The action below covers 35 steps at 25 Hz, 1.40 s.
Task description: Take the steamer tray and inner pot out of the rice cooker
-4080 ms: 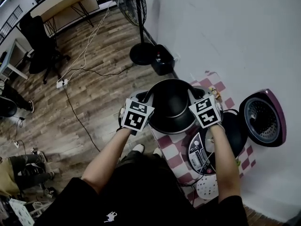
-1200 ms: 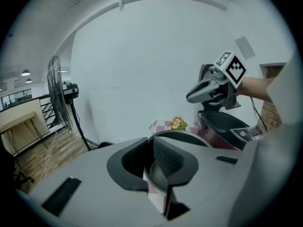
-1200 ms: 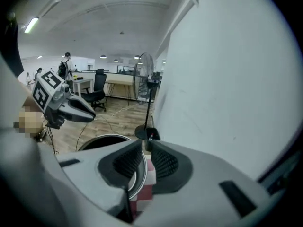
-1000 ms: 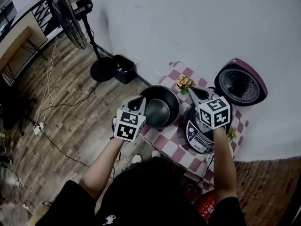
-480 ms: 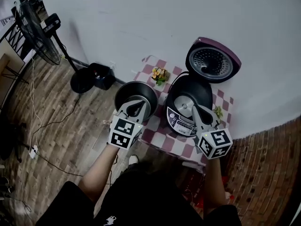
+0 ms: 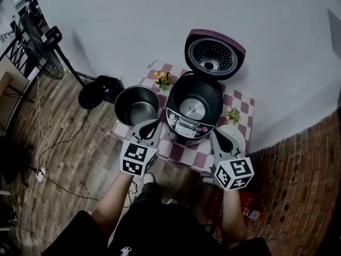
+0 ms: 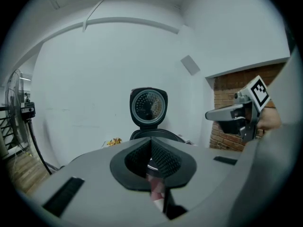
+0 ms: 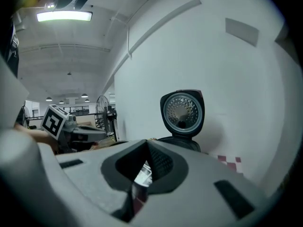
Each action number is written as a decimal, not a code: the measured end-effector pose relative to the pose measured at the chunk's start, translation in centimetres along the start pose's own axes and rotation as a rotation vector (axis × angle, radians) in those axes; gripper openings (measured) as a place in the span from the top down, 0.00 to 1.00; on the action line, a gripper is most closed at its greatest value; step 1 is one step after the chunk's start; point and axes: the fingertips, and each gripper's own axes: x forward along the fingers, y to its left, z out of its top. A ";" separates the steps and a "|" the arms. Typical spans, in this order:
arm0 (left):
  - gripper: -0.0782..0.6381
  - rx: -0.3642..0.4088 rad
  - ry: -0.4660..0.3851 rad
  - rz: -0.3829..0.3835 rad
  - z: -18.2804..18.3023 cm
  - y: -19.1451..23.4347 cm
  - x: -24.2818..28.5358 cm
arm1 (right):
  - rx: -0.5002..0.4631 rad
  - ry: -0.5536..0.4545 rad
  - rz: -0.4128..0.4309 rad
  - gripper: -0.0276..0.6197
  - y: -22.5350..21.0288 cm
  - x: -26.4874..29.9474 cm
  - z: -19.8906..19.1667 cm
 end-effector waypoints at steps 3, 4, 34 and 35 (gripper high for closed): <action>0.89 -0.001 -0.006 0.027 -0.1 -2.5 -1.2 | 0.020 0.003 -0.014 0.95 -0.6 -2.4 -1.4; 0.89 -0.003 -0.008 0.034 -0.1 -3.3 -1.7 | 0.023 0.002 -0.018 0.95 -0.7 -3.2 -1.8; 0.89 0.011 -0.094 0.125 0.3 -13.8 -13.1 | 0.062 -0.089 -0.030 0.95 1.7 -17.9 -4.8; 0.89 0.010 -0.098 0.126 0.2 -13.6 -13.5 | 0.063 -0.091 -0.040 0.95 2.0 -18.1 -4.8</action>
